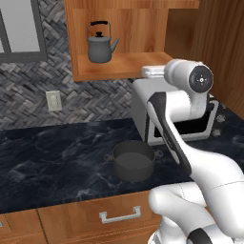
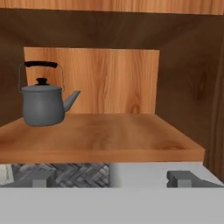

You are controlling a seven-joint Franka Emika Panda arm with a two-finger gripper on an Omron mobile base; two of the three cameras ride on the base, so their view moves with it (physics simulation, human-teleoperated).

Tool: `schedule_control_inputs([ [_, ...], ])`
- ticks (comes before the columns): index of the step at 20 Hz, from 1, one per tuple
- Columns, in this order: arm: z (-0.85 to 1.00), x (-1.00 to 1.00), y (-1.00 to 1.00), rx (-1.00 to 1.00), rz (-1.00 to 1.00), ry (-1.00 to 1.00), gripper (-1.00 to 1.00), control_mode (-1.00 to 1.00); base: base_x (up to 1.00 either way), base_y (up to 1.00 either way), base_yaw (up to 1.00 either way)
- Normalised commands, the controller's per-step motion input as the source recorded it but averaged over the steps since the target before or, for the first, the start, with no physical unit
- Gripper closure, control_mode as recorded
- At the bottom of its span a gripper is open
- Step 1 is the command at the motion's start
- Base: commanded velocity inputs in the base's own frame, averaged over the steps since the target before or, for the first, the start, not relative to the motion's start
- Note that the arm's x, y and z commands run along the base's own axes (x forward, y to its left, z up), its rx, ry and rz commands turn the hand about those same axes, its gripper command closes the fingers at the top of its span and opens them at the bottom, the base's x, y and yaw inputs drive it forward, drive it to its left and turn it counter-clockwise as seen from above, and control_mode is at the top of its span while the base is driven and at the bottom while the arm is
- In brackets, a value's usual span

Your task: Pick the kettle from the cabinet and place it on a stove burner. Then pick the pot from the counter and place it on another stove burner. Finally, turn both burners on.

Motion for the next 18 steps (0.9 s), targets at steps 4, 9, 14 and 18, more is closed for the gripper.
schedule_control_inputs([
  [4, 0.31, 0.0, 0.01, 0.0, -0.01, -0.08, -1.0, -1.0, 0.0, 0.0, 0.0],
  [9, 0.26, 0.02, 0.0, 0.0, 0.0, -0.03, -1.0, -1.0, 0.0, 0.0, 0.0],
  [14, 0.15, 0.07, 0.08, 0.0, -0.01, -0.03, -1.0, -1.0, 0.0, 0.0, 0.0],
  [18, 0.01, 0.04, 0.05, 0.0, -0.01, -0.01, -1.0, -1.0, 0.0, 0.0, 0.0],
])
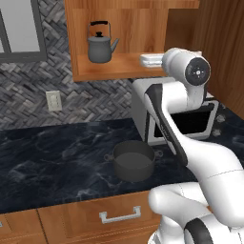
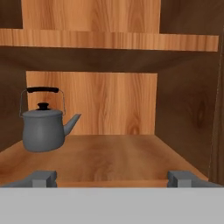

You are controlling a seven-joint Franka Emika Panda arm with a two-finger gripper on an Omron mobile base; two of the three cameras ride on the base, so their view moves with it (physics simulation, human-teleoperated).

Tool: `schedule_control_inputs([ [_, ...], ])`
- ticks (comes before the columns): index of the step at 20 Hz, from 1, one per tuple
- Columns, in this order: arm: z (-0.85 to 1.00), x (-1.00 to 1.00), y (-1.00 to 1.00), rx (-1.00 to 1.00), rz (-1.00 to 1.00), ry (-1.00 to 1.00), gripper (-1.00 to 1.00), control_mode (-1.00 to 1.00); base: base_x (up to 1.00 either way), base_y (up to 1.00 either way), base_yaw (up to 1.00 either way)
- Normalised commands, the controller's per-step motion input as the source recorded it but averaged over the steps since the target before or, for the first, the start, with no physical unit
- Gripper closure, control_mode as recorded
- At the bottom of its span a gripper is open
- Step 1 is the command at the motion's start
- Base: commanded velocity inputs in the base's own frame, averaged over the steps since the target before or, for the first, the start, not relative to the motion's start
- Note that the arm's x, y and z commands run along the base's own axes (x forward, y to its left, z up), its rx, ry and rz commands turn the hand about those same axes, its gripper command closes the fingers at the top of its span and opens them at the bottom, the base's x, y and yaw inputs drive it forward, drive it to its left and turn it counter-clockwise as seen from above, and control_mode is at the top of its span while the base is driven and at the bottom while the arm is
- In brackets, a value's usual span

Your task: Pick the kettle from the cabinet and place it on a stove burner. Then pick the pot from the counter and place it on another stove burner. Finally, turn both burners on.

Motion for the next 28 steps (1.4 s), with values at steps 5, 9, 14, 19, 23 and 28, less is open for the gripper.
schedule_control_inputs([
  [5, 0.0, 0.0, 0.0, 0.0, 0.0, 0.0, -1.0, -1.0, 0.0, 0.0, 0.0],
  [9, 0.0, 0.13, 0.03, 0.0, 0.0, 0.0, -1.0, -1.0, 0.0, 0.0, 0.0],
  [14, 0.0, 0.26, 0.1, 0.0, 0.0, 0.0, -1.0, -1.0, 0.0, 0.0, 0.0],
  [19, 0.02, 0.28, 0.1, 0.0, 0.0, 0.0, -1.0, -1.0, 0.0, 0.0, 0.0],
  [23, 0.07, 0.28, 0.07, 0.0, 0.0, 0.0, -1.0, -1.0, 0.0, 0.0, 0.0],
  [28, 0.12, 0.28, 0.12, -0.02, 0.01, 0.0, -1.0, -1.0, 0.0, 0.0, 0.0],
])
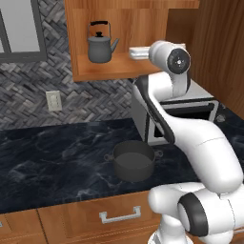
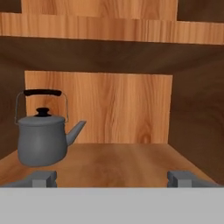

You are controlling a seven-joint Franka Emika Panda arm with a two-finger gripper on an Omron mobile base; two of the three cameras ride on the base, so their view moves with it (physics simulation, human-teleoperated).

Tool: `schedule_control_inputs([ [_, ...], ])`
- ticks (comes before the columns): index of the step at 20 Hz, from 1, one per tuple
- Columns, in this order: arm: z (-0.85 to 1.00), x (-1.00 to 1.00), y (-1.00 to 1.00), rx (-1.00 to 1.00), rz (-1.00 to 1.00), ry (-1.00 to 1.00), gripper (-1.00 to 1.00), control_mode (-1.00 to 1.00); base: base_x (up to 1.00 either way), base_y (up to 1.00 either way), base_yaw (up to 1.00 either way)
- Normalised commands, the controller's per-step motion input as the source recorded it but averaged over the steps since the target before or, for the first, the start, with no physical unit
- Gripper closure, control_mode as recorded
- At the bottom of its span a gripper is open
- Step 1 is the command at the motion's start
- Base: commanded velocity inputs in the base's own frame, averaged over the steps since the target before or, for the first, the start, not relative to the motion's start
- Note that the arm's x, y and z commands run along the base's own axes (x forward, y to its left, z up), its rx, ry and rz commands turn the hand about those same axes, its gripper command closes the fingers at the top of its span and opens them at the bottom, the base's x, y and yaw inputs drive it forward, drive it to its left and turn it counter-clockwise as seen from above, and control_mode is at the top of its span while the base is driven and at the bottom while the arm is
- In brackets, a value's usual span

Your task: Pick the kettle from the cabinet and place it on a stove burner. Then pick the pot from the counter and place it on another stove burner. Finally, turn both burners on.

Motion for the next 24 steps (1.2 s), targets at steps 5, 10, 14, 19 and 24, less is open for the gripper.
schedule_control_inputs([
  [5, 0.18, 0.28, 0.19, -0.05, 0.03, 0.0, -1.0, -1.0, 0.0, 0.0, 0.0],
  [10, 0.11, 0.32, 0.17, -0.05, 0.03, 0.0, -1.0, -1.0, 0.0, 0.0, 0.0],
  [14, 0.0, 0.35, 0.17, -0.04, 0.03, 0.0, -1.0, -1.0, 0.0, 0.0, 0.0],
  [19, 0.0, 0.54, 0.07, 0.0, 0.01, 0.01, -1.0, -1.0, 0.0, 0.0, 0.0],
  [24, 0.0, 0.67, 0.03, 0.0, 0.0, 0.06, -1.0, -1.0, 0.0, 0.0, 0.0],
])
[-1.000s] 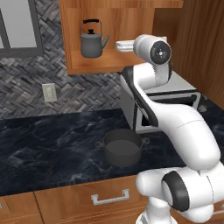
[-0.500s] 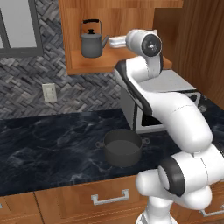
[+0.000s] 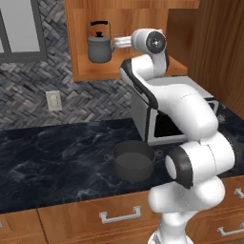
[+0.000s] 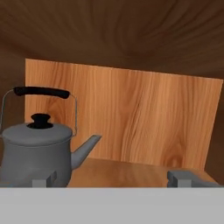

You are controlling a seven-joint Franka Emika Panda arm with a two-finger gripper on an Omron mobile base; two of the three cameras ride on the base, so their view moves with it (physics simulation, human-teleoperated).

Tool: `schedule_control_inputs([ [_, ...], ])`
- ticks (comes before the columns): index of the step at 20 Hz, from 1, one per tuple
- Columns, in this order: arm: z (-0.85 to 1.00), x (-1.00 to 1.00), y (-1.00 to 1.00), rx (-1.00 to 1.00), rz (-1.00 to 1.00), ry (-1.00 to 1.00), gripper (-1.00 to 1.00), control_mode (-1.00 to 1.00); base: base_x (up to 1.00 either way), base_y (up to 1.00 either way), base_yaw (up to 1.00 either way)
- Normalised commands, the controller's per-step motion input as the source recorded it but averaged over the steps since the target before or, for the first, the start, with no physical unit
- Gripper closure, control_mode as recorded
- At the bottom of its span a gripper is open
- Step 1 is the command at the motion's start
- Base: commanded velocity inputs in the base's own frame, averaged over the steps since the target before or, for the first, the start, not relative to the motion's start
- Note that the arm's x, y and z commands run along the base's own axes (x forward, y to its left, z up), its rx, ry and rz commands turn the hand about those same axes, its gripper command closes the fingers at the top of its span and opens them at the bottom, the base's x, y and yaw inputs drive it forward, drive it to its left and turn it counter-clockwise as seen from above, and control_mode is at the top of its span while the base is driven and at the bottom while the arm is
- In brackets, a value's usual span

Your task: Pick the kettle from the cabinet and place it on a stove burner. Then pick the pot from the counter and place it on another stove burner. Finally, turn both burners on.

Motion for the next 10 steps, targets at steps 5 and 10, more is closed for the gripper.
schedule_control_inputs([
  [5, 0.0, 0.47, 0.03, 0.0, 0.0, 0.0, -1.0, -1.0, 0.0, 0.0, 0.0],
  [10, 0.05, 0.36, 0.12, 0.0, 0.02, 0.0, -1.0, -1.0, 0.0, 0.0, 0.0],
])
